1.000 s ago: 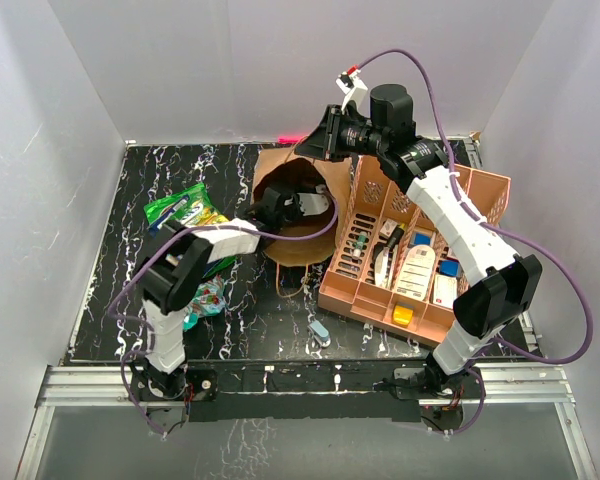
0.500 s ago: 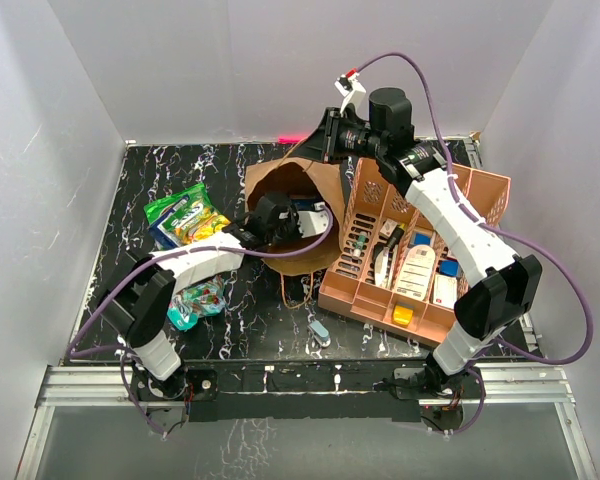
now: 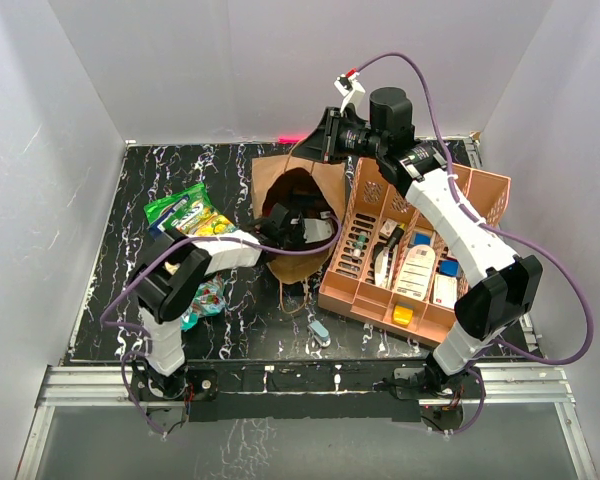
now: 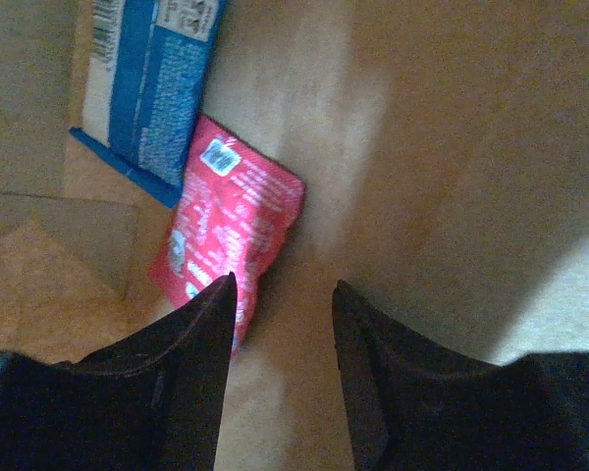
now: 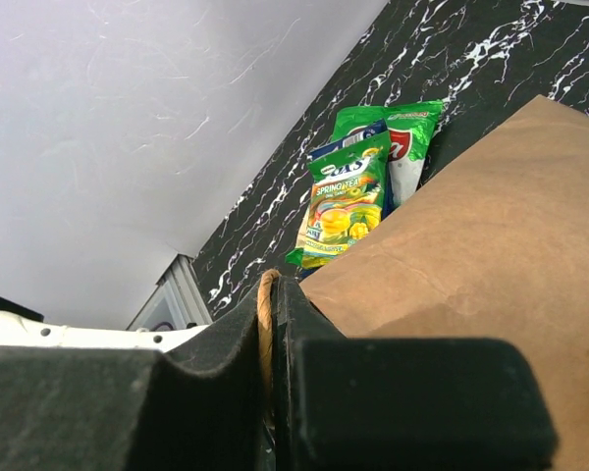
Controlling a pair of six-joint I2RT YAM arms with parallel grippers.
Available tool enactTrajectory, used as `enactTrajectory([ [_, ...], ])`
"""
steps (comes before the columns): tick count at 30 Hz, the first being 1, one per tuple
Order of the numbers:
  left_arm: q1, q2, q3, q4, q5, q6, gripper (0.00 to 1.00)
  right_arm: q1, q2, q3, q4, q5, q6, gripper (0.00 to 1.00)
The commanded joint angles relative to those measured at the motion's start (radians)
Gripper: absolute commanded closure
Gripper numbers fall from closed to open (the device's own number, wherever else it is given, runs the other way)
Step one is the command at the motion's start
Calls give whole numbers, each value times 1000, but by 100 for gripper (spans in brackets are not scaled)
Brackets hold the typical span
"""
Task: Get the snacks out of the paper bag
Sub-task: Take out the snack from the paper bag.
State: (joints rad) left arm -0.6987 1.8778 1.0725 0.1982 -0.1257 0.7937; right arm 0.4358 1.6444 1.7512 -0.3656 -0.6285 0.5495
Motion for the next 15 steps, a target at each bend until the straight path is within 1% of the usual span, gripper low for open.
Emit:
enactTrajectory([
  [1,20,48,44,129,-107,58,57,-7,-47,35,57,-20,9,93],
  [5,38,122,86,254,-175,80,57,-7,-44,41,58,-36,18,93],
  [11,47,191,153,358,-176,129,57,-6,-40,43,52,-60,28,93],
  [15,52,237,171,517,-256,166,57,-6,-34,49,43,-66,25,93],
])
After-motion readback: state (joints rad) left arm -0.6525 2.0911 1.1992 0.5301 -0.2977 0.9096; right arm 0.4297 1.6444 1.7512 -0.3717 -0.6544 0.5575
